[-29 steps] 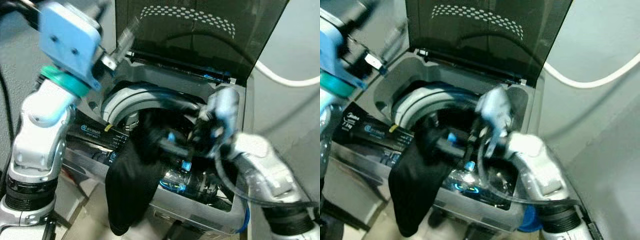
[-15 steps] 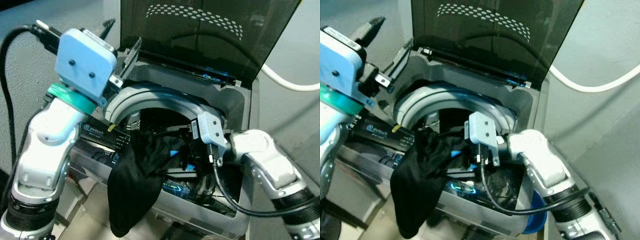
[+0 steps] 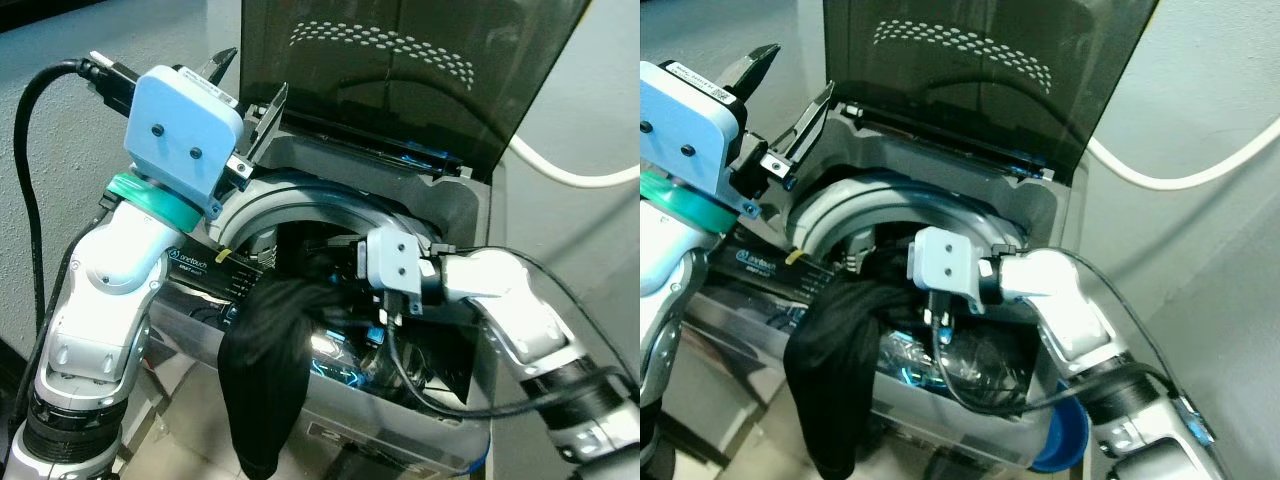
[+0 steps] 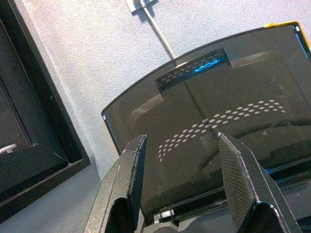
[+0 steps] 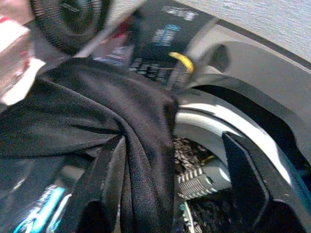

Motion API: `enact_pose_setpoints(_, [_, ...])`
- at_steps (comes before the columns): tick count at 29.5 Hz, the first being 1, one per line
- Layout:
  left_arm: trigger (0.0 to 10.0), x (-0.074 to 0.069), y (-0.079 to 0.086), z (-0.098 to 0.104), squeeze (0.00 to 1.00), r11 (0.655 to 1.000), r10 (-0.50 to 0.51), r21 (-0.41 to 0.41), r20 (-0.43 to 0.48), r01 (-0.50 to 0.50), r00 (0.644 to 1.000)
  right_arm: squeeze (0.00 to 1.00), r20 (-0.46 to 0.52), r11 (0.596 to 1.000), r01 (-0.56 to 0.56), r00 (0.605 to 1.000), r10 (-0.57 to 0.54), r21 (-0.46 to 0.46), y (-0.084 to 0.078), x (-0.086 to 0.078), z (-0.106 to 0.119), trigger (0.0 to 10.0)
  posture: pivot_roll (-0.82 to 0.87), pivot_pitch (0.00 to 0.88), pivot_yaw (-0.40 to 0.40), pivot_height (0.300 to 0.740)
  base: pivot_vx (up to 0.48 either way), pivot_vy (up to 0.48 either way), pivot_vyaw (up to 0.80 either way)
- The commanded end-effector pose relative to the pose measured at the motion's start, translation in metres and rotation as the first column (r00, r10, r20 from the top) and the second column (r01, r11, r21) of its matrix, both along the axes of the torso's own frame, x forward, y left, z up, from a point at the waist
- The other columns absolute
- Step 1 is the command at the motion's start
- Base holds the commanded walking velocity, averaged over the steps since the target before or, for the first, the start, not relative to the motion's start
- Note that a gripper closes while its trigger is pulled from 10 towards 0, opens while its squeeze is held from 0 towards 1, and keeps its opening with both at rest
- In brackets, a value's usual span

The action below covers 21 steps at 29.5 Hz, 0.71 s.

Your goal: Clothes washing

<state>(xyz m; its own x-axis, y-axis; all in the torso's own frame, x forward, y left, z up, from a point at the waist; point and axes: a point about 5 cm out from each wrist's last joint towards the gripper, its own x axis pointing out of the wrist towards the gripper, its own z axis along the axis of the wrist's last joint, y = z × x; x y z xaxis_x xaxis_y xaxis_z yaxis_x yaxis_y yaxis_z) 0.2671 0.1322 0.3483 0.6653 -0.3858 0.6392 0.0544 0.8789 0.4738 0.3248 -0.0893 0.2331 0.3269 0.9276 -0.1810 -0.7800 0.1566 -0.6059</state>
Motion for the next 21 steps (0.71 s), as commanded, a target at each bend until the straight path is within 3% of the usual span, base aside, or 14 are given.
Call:
enact_pose_setpoints(1, [10.0, -0.001, -0.001, -0.003, 0.00, 1.000, -0.001, 0.002, -0.012, 0.001, 1.000, 0.00, -0.077, 0.992, 0.129, 0.989, -0.129, -0.012, -0.008, 0.013, -0.019, 0.0, 0.17, 0.108, -0.045, 0.740, 0.000, 0.000, 0.00])
enact_pose_setpoints(6, [10.0, -0.001, -0.001, -0.004, 0.00, 1.000, 0.002, -0.001, -0.016, -0.002, 1.000, 0.00, -0.075, 0.971, 0.216, 0.975, -0.209, 0.101, -0.006, 0.024, -0.008, 0.0, 0.17, 0.110, -0.046, 0.740, 0.000, 0.000, 0.00])
enact_pose_setpoints(7, [10.0, 0.000, -0.001, -0.005, 0.00, 1.000, 0.003, -0.005, -0.020, -0.003, 1.000, 0.00, -0.080, 0.919, 0.326, 0.945, -0.316, 0.220, -0.006, 0.037, 0.005, 0.0, 0.16, 0.112, -0.046, 0.740, 0.000, 0.000, 0.00])
enact_pose_setpoints(8, [10.0, 0.000, -0.001, -0.005, 0.00, 1.000, 0.003, -0.005, -0.020, -0.003, 1.000, 0.00, -0.080, 0.919, 0.326, 0.945, -0.316, 0.220, -0.006, 0.037, 0.005, 0.0, 0.16, 0.112, -0.046, 0.740, 0.000, 0.000, 0.00])
enact_pose_setpoints(9, [10.0, 0.001, -0.001, -0.006, 0.00, 1.000, 0.003, -0.009, -0.024, -0.003, 1.000, 0.00, -0.089, 0.841, 0.422, 0.904, -0.418, 0.339, -0.009, 0.049, 0.019, 0.0, 0.16, 0.113, -0.045, 0.740, 0.000, 0.000, 0.00])
enact_pose_setpoints(10, [10.0, 0.001, -0.001, -0.006, 0.00, 1.000, 0.003, -0.009, -0.024, -0.003, 1.000, 0.00, -0.089, 0.841, 0.422, 0.904, -0.418, 0.339, -0.009, 0.049, 0.019, 0.0, 0.16, 0.113, -0.045, 0.740, 0.000, 0.000, 0.00])
enact_pose_setpoints(11, [10.0, 0.002, -0.001, -0.007, 0.00, 1.000, 0.001, -0.015, -0.030, -0.002, 1.000, 0.00, -0.096, 0.723, 0.513, 0.839, -0.535, 0.463, -0.016, 0.060, 0.037, 7.4, 0.15, 0.115, -0.043, 0.740, 0.000, 0.000, 0.00])
enact_pose_setpoints(13, [10.0, 0.002, -0.001, -0.007, 0.00, 1.000, 0.001, -0.015, -0.030, -0.002, 1.000, 0.00, -0.096, 0.723, 0.513, 0.839, -0.535, 0.463, -0.016, 0.060, 0.037, 7.4, 0.15, 0.115, -0.043, 0.740, 0.000, 0.000, 0.00])
enact_pose_setpoints(14, [10.0, 0.002, -0.002, -0.008, 0.00, 1.000, 0.000, -0.018, -0.034, -0.001, 0.999, 0.00, -0.118, 0.591, 0.585, 0.759, -0.640, 0.556, -0.027, 0.068, 0.053, 10.0, 0.15, 0.116, -0.042, 0.740, 0.000, 0.000, 0.00])
enact_pose_setpoints(15, [10.0, 0.002, -0.002, -0.008, 0.00, 1.000, 0.000, -0.018, -0.034, -0.001, 0.999, 0.00, -0.118, 0.591, 0.585, 0.759, -0.640, 0.556, -0.027, 0.068, 0.053, 10.0, 0.15, 0.116, -0.042, 0.740, 0.000, 0.000, 0.00])
enact_pose_setpoints(16, [10.0, 0.003, -0.002, -0.009, 0.00, 1.000, -0.002, -0.022, -0.038, 0.001, 0.999, 0.00, -0.133, 0.433, 0.637, 0.644, -0.753, 0.638, -0.044, 0.074, 0.070, 10.0, 0.14, 0.116, -0.041, 0.740, 0.000, 0.000, 0.00])
enact_pose_setpoints(17, [10.0, 0.003, -0.002, -0.009, 0.00, 1.000, -0.002, -0.022, -0.038, 0.001, 0.999, 0.00, -0.133, 0.433, 0.637, 0.644, -0.753, 0.638, -0.044, 0.074, 0.070, 10.0, 0.14, 0.116, -0.041, 0.740, 0.000, 0.000, 0.00])
enact_pose_setpoints(18, [10.0, 0.004, -0.003, -0.009, 0.00, 1.000, -0.004, -0.025, -0.041, 0.003, 0.999, 0.00, -0.149, 0.304, 0.649, 0.546, -0.825, 0.697, -0.060, 0.076, 0.086, 10.0, 0.14, 0.114, -0.041, 0.740, 0.000, 0.000, 0.00])
enact_pose_setpoints(21, [10.0, 0.005, -0.004, -0.009, 0.00, 1.000, -0.005, -0.026, -0.044, 0.004, 0.999, 0.00, -0.141, 0.246, 0.634, 0.496, -0.857, 0.733, -0.069, 0.076, 0.098, 10.0, 0.14, 0.115, -0.041, 0.740, 0.000, 0.000, 0.00])
